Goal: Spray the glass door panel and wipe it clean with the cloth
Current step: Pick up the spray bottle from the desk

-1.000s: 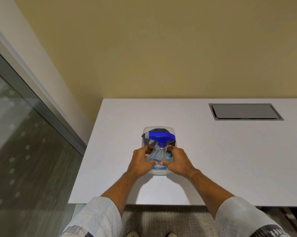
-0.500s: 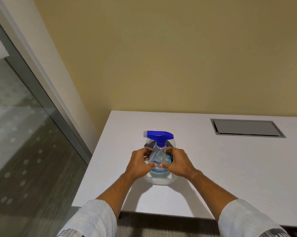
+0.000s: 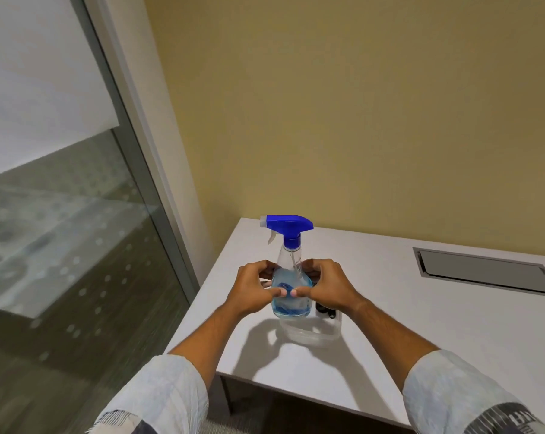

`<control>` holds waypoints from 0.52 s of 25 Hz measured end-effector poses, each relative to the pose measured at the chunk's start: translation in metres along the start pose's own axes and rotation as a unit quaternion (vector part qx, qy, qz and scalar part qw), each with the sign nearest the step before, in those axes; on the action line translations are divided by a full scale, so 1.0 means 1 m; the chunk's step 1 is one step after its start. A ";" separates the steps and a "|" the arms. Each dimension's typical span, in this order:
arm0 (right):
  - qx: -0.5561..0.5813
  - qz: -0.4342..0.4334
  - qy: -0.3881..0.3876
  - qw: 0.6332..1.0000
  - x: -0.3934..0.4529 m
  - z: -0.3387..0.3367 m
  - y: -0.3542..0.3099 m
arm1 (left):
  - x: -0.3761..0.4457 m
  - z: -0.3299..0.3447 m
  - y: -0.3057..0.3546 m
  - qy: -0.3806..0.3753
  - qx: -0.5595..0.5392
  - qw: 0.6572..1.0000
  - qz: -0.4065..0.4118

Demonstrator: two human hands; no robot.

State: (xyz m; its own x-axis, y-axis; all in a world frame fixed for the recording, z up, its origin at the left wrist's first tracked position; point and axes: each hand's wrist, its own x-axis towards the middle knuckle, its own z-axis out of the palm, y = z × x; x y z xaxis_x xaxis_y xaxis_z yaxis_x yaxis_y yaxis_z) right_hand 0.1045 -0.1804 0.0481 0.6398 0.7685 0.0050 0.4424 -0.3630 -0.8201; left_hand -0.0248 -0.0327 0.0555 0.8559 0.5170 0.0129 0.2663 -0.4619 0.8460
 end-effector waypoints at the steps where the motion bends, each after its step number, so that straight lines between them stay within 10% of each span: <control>1: 0.000 -0.010 -0.005 1.000 -0.002 0.002 -0.007 | -0.005 -0.006 0.001 0.004 0.002 1.000 -0.001; 13: -0.001 -0.102 -0.066 0.993 -0.031 0.072 -0.105 | -0.108 -0.107 -0.016 0.070 0.009 0.997 0.009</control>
State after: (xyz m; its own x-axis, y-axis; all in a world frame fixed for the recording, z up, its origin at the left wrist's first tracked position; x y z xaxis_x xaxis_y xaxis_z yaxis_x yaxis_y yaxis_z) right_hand -0.0072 -0.1286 0.0935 0.4500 0.8879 0.0956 0.5556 -0.1946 -0.8084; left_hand -0.1687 -0.0040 0.0981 0.7904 0.6038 0.1035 0.2609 -0.4847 0.8348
